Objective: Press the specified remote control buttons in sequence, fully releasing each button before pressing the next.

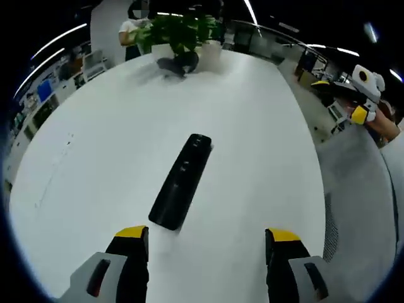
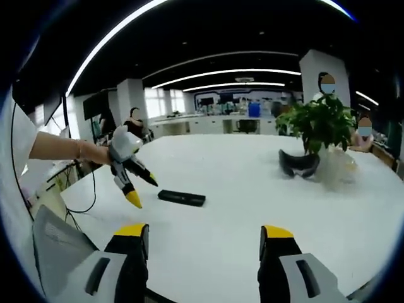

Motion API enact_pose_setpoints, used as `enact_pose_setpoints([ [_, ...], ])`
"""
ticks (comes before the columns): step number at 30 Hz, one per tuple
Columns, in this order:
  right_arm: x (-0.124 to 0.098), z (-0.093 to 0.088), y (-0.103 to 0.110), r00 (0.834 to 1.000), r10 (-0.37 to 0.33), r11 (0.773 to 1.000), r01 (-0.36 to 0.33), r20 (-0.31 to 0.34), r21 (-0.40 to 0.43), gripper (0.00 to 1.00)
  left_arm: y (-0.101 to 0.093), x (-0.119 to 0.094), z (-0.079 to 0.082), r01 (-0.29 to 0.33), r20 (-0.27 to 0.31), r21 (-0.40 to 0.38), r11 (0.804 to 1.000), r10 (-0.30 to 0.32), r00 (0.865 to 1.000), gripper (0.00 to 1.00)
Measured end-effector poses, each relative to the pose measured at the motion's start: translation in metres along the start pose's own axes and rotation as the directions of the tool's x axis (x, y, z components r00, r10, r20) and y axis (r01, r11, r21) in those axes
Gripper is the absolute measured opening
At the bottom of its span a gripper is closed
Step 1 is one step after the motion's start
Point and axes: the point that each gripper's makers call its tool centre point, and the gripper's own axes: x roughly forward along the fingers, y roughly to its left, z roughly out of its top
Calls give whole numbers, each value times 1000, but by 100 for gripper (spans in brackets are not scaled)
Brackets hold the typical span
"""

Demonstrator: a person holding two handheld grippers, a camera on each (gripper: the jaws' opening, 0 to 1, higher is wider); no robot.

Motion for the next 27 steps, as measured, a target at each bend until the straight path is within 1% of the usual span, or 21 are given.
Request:
enact_pose_setpoints([
  [2, 1, -4, 2, 1000, 12, 1000, -12, -22, -7, 68, 6, 4, 0, 3, -26, 13, 1000, -3, 1000, 78],
  [4, 3, -10, 4, 998, 18, 1000, -19, -54, -20, 66, 15, 7, -2, -12, -70, 33, 999, 15, 997, 78],
  [5, 4, -14, 4, 997, 18, 999, -20, -79, -30, 65, 19, 9, -4, -24, -108, 67, 997, 31, 994, 77],
  [6, 4, -17, 4, 995, 20, 999, -24, -97, -40, 63, 22, 10, -5, -28, -133, 99, 995, 41, 990, 77],
  [8, 4, -25, 2, 989, 13, 997, -23, -144, -72, 56, 28, 12, -6, -43, -181, 189, 981, 78, 980, 75],
  [9, 5, -29, 1, 985, 4, 995, -20, -173, -95, 53, 30, 13, -6, -48, -207, 254, 966, 102, 973, 75],
  [10, 6, -30, 3, 983, 7, 992, -30, -183, -124, 51, 33, 15, -3, -60, -220, 293, 954, 129, 967, 74],
  [11, 7, -32, 4, 981, 10, 991, -36, -195, -133, 47, 34, 17, -1, -61, -224, 313, 948, 136, 965, 73],
  [12, 8, -33, 5, 979, 9, 990, -38, -204, -136, 46, 32, 19, 2, -56, -217, 317, 947, 130, 967, 73],
  [14, 10, -34, 8, 978, 18, 987, -51, -210, -152, 47, 28, 24, 7, -40, -212, 314, 948, 111, 971, 71],
  [16, 11, -36, 11, 976, 22, 985, -58, -217, -161, 47, 26, 28, 13, -28, -208, 326, 945, 101, 973, 71],
  [17, 11, -37, 12, 975, 27, 984, -65, -222, -165, 46, 24, 31, 16, -19, -206, 342, 939, 95, 974, 70],
  [20, 11, -40, 14, 973, 32, 984, -71, -229, -165, 45, 21, 35, 21, -9, -198, 359, 933, 85, 977, 65],
  [24, 11, -42, 14, 972, 36, 985, -73, -231, -154, 43, 24, 39, 25, -1, -197, 350, 937, 75, 978, 60],
  [25, 11, -42, 14, 972, 36, 985, -73, -231, -154, 43, 25, 40, 27, 0, -187, 335, 942, 66, 980, 59],
  [27, 11, -42, 13, 972, 35, 986, -71, -231, -152, 42, 26, 40, 27, 4, -183, 323, 946, 59, 981, 56],
])
